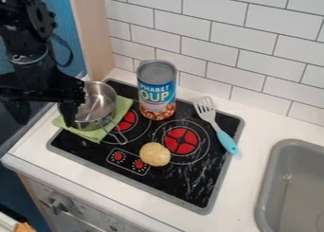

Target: Take the egg and move it to right side of the stove

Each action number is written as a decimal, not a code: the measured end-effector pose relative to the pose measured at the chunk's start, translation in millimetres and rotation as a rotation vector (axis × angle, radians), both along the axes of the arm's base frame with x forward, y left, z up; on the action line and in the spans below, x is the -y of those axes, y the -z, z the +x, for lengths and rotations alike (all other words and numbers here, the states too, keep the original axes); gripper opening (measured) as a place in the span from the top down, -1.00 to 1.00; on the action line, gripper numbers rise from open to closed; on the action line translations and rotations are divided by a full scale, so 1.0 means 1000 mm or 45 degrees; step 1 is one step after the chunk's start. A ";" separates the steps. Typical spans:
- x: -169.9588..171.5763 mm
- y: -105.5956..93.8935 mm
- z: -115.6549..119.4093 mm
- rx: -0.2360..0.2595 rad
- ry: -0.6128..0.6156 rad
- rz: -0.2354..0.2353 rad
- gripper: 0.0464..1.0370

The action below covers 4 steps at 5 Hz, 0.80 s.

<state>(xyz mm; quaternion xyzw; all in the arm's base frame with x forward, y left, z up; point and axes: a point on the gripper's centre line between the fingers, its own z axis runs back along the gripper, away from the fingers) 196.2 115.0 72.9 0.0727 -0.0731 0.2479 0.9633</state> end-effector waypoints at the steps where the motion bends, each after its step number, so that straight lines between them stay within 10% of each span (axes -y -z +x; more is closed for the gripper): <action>1: 0.001 0.005 -0.001 -0.025 -0.005 -0.014 -0.93; 4: 0.063 0.003 0.030 0.048 0.038 0.012 -0.93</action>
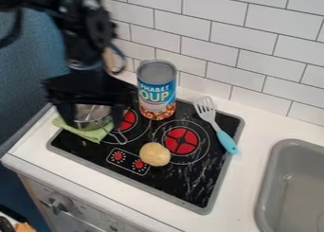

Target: Take the egg and move it to right side of the stove

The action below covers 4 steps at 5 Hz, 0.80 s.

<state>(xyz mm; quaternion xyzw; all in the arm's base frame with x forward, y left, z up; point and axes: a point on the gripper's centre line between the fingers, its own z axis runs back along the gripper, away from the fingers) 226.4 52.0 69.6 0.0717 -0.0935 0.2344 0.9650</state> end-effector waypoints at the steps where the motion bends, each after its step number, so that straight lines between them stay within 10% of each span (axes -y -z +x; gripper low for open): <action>1: 0.031 0.005 0.011 -0.011 -0.133 0.046 -0.93; 4: 0.052 0.025 0.033 0.104 -0.693 -0.060 -0.93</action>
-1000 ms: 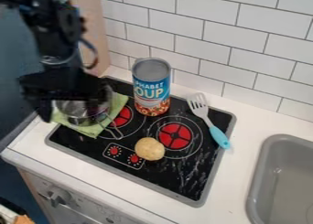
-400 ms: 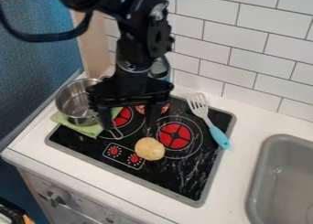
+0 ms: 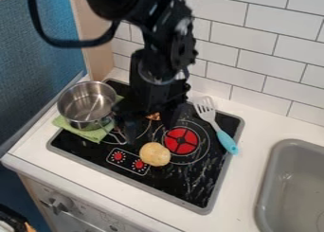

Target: Take the egg and move it to right side of the stove

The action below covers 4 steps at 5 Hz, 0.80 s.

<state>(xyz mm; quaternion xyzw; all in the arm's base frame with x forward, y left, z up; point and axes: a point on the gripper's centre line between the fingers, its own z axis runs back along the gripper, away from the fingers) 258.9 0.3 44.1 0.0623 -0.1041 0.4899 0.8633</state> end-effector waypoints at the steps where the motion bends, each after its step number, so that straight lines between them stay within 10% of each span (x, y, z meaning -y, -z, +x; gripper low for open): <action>1: -0.003 0.014 0.003 0.009 -0.121 0.015 -0.93; 4: -0.001 0.047 0.013 0.003 -0.163 -0.052 -0.93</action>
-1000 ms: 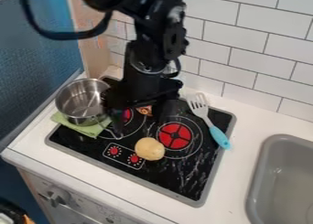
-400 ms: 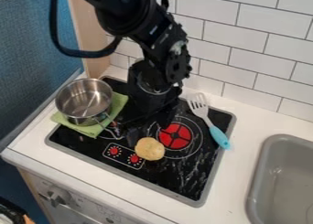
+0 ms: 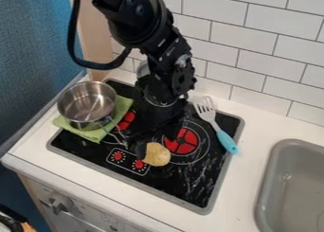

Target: Take the egg and move it to right side of the stove

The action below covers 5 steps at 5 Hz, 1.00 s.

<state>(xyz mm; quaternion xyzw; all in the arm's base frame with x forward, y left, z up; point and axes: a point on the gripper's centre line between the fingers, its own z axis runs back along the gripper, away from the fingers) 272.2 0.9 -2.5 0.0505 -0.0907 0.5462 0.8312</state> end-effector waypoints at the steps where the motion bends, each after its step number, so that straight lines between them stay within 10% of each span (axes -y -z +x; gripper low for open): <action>1: 0.004 0.014 -0.002 -0.032 0.018 -0.033 -0.93; 3: -0.001 0.032 -0.005 -0.046 0.002 -0.079 -0.82; 4: -0.004 0.032 -0.002 -0.023 -0.027 -0.087 -0.33; 5: -0.003 0.032 -0.005 -0.012 -0.049 -0.099 -0.29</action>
